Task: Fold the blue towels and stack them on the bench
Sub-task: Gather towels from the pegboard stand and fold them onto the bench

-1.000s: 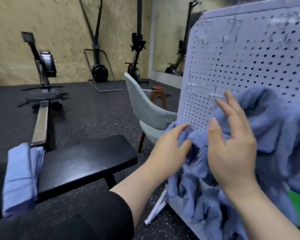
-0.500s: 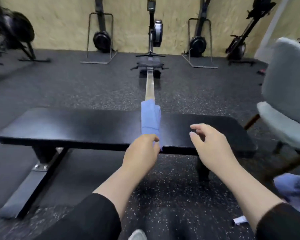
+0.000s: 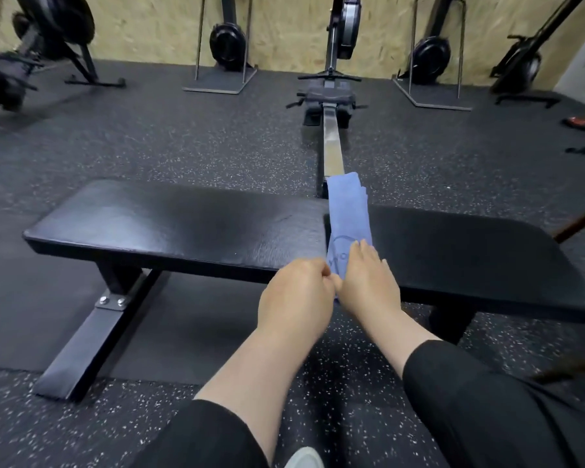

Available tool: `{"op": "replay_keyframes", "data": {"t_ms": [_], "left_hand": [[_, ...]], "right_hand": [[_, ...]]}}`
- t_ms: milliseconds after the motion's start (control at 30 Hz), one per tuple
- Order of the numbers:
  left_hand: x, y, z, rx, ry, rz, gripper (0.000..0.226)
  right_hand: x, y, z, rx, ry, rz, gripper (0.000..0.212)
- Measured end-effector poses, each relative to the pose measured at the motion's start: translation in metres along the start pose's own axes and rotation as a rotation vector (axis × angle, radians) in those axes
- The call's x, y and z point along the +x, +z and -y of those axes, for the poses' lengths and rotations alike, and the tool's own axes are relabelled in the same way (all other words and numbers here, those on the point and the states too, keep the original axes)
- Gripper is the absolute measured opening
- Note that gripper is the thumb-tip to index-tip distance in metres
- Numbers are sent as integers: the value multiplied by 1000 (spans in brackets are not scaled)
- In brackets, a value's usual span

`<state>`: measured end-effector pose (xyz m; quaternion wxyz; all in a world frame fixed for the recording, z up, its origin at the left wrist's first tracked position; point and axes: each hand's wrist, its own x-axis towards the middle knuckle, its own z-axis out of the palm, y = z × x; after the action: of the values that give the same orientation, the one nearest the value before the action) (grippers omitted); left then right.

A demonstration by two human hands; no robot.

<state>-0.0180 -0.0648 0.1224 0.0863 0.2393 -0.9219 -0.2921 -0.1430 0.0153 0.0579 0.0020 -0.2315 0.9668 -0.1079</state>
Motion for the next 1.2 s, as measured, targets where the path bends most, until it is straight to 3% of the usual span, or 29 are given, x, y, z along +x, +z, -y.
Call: {"op": "replay_keyframes", "data": {"t_ms": [133,233,367,567,667,700,767,967,1067,1133,1200], "left_hand": [[0,-2,-7,1,16,-3,28],[-2,-3,-11,-14,26,3,32],[-6,-5,-23,-69,67,-38,35],[-16,-5,-78,-307,296,-248,64],[-28,10,-121,-458,337,-62,75],[-33,17,-136,-546,347,41,63],[-46,31,-163,-620,398,202,20],[-99,47,-237,-560,632,305,23],[-123,46,-277,-469,739,323,23],[-137,42,-305,-434,808,319,26],[-147,38,-332,-370,867,313,32]], "right_hand": [[6,-14,0,43,-6,-2,20],[9,-47,-10,62,-10,-33,5],[7,-129,-32,-64,-97,-248,24],[-53,-265,-66,-72,-122,-176,43],[-112,-293,-92,-70,-120,-152,40],[-131,-298,-102,-73,-120,-144,39],[-166,-309,-124,-66,-88,-103,37],[-259,-346,-195,-125,-72,18,33],[-293,-358,-226,-138,12,-84,15],[-313,-362,-242,-94,87,-185,35],[-328,-366,-256,-31,190,-254,38]]}}
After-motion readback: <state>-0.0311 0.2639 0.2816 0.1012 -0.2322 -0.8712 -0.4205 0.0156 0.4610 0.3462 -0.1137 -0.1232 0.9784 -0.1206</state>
